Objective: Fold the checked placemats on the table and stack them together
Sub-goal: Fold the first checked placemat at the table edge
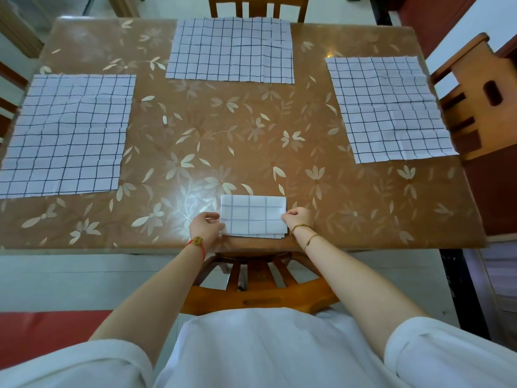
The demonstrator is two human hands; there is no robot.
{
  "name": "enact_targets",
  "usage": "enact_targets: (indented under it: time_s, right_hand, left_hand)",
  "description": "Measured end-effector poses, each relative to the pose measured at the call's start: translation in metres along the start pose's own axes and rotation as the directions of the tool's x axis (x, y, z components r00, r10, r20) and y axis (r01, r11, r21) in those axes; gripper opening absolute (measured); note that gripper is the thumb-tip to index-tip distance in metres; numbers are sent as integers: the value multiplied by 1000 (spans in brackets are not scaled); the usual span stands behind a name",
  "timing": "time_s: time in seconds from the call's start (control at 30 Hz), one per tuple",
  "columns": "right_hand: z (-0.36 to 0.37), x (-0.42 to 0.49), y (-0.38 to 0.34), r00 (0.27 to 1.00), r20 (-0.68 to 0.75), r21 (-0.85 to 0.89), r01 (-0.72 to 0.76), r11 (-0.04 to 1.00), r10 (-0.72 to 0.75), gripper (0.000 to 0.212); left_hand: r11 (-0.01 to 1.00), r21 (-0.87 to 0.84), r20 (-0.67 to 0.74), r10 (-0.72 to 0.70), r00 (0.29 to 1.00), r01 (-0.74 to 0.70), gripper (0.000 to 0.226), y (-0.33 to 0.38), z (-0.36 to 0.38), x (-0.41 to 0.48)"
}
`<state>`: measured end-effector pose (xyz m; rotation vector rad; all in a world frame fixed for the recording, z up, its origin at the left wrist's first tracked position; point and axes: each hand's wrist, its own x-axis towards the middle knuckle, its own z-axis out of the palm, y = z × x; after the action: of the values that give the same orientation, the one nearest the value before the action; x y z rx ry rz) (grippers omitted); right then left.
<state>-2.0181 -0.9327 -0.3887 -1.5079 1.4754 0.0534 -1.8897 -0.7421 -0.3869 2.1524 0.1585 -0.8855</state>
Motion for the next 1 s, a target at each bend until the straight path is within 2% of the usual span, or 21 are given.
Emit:
enact_targets:
  time_s: [0.2, 0.33, 0.47, 0.6, 0.73, 0.9, 1.0]
  right_hand:
    - [-8, -2, 3, 998, 30, 148, -61, 987, 57, 22]
    - [-13, -7, 7, 991, 126, 261, -86, 961, 55, 33]
    - [-19, -16, 8, 979, 197, 398, -137, 907, 61, 28]
    - [-26, -25, 8, 971, 235, 468, -148, 871, 39, 26]
    - [-35, -29, 10, 970, 242, 508, -118, 853, -9, 25]
    - [-51, -35, 16, 983, 173, 485, -30, 874, -62, 29]
    - [-61, -45, 19, 984, 150, 464, 11, 886, -91, 23]
  left_hand:
    - [999, -27, 53, -29, 998, 30, 29, -1, 1, -8]
    - [995, -91, 66, -33, 997, 39, 32, -5, -2, -12]
    - [996, -92, 79, 5, 997, 2, 35, -4, -5, -22]
    - [986, -168, 95, 21, 995, -4, 33, -1, -7, -34]
    - [968, -247, 103, 67, 992, -40, 27, 0, -9, -49]
    - [967, -240, 117, 119, 986, -88, 27, 2, -8, -68]
    - [964, -237, 129, 156, 979, -122, 23, 5, -10, -79]
